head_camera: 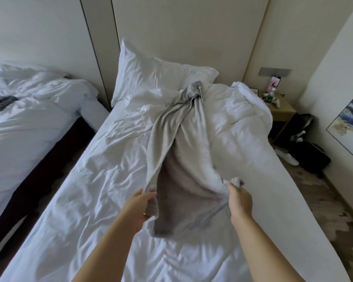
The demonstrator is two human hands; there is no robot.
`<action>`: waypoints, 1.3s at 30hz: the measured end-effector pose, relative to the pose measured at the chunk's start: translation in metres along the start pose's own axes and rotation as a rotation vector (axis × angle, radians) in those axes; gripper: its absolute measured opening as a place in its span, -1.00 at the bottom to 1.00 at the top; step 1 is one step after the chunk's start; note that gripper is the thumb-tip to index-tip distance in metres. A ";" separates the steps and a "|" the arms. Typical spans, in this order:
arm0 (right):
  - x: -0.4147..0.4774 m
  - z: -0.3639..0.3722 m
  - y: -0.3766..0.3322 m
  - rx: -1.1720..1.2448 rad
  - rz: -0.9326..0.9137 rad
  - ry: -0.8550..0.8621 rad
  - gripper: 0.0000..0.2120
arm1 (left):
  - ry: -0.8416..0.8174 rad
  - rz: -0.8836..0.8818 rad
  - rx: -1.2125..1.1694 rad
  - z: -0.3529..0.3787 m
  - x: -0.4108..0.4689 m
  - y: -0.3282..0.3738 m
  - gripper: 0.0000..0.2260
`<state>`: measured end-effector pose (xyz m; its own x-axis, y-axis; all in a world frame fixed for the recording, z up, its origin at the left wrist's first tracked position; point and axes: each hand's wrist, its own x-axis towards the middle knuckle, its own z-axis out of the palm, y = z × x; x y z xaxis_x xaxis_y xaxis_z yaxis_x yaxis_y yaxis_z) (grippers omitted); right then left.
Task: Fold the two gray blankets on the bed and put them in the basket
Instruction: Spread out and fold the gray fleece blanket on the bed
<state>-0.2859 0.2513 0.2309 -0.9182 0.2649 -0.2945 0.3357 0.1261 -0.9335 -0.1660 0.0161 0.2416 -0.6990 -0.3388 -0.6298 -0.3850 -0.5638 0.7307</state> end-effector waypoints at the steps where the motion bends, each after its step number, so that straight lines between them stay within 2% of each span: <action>1: -0.002 0.000 -0.014 -0.015 -0.085 0.021 -0.89 | 0.010 0.063 0.043 0.008 -0.003 0.005 -0.85; 3: -0.005 -0.003 -0.039 0.018 -0.199 0.038 -0.90 | -0.010 0.178 0.061 0.026 -0.010 0.015 -0.85; 6: -0.009 -0.008 -0.081 0.453 -0.137 0.052 -0.82 | -0.052 0.319 0.069 0.057 -0.024 0.032 -0.90; 8: -0.024 -0.006 -0.106 0.618 -0.166 -0.032 -0.90 | -0.096 0.392 0.069 0.079 -0.037 0.043 -0.91; 9: -0.033 -0.003 -0.115 0.549 -0.246 -0.144 -0.93 | -0.133 0.424 0.058 0.090 -0.044 0.049 -0.91; 12: -0.062 0.011 -0.122 -0.019 -0.501 -0.651 -0.88 | -0.224 0.480 0.028 0.109 -0.059 0.061 -0.87; 13: -0.067 0.013 -0.120 -0.128 -0.545 -0.704 -0.86 | -0.228 0.488 0.026 0.111 -0.062 0.065 -0.88; 18: -0.067 0.015 -0.118 -0.047 -0.566 -0.650 -0.76 | -0.276 0.430 -0.001 0.103 -0.066 0.072 -0.82; 21: -0.067 0.027 -0.116 -0.036 -0.569 -0.609 -0.82 | -0.317 0.411 0.038 0.105 -0.069 0.071 -0.77; 25: -0.065 0.040 -0.117 -0.004 -0.439 -0.632 -0.89 | -0.239 0.451 0.187 0.106 -0.068 0.073 -0.70; 29: -0.064 0.041 -0.119 0.041 -0.306 -0.665 -0.83 | -0.213 0.433 0.160 0.107 -0.068 0.075 -0.78; 30: -0.064 0.039 -0.122 0.088 -0.264 -0.613 -0.82 | -0.201 0.425 0.127 0.108 -0.067 0.075 -0.79; 32: -0.060 0.035 -0.129 0.225 -0.245 -0.367 -0.80 | -0.156 0.432 0.115 0.109 -0.066 0.077 -0.84; 34: -0.051 0.026 -0.140 0.354 -0.322 -0.086 -0.75 | -0.142 0.423 0.069 0.109 -0.065 0.081 -0.86; 36: -0.050 0.018 -0.148 0.456 -0.455 0.103 -0.73 | -0.170 0.354 -0.075 0.109 -0.066 0.084 -0.84; 38: -0.059 0.017 -0.147 0.366 -0.651 0.162 -0.77 | -0.205 0.341 -0.138 0.111 -0.068 0.086 -0.81; 39: -0.066 0.021 -0.143 0.219 -0.759 0.079 -0.79 | -0.203 0.362 -0.113 0.114 -0.069 0.086 -0.81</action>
<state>-0.2778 0.1962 0.3792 -0.8592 0.2506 0.4460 -0.4323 0.1105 -0.8949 -0.2198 0.0769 0.3774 -0.8856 -0.3811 -0.2655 -0.0328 -0.5189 0.8542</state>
